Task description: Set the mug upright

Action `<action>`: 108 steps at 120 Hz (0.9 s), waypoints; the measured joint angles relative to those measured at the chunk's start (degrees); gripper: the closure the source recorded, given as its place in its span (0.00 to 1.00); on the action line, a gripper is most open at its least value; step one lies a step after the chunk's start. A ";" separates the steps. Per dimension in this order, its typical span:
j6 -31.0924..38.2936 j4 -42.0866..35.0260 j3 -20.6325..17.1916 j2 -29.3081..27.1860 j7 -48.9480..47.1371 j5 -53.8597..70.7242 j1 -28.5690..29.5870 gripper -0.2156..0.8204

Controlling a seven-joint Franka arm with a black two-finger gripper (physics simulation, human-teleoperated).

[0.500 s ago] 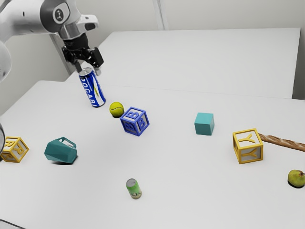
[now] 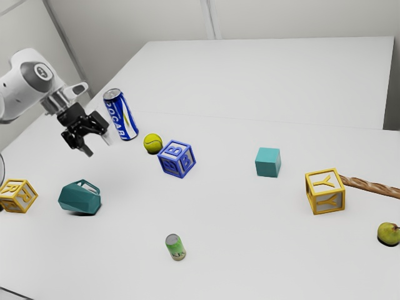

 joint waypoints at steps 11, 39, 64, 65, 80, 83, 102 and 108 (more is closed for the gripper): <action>0.37 -0.31 -3.91 1.86 3.29 -1.13 6.66 0.21; 2.12 3.22 -8.90 8.41 9.99 -1.53 19.29 0.21; 3.85 1.18 -9.08 10.22 14.63 -1.62 23.22 0.21; 3.88 0.79 -9.06 10.16 14.77 -1.63 23.25 0.21; 4.13 -2.65 -8.98 8.95 16.56 -1.68 23.37 0.21; 4.13 -3.53 -9.00 8.63 16.85 -1.69 23.35 0.21; 4.08 -7.34 -9.03 6.88 18.25 -2.07 23.23 0.21; 4.08 -7.81 -9.08 6.60 18.58 -2.23 23.18 0.22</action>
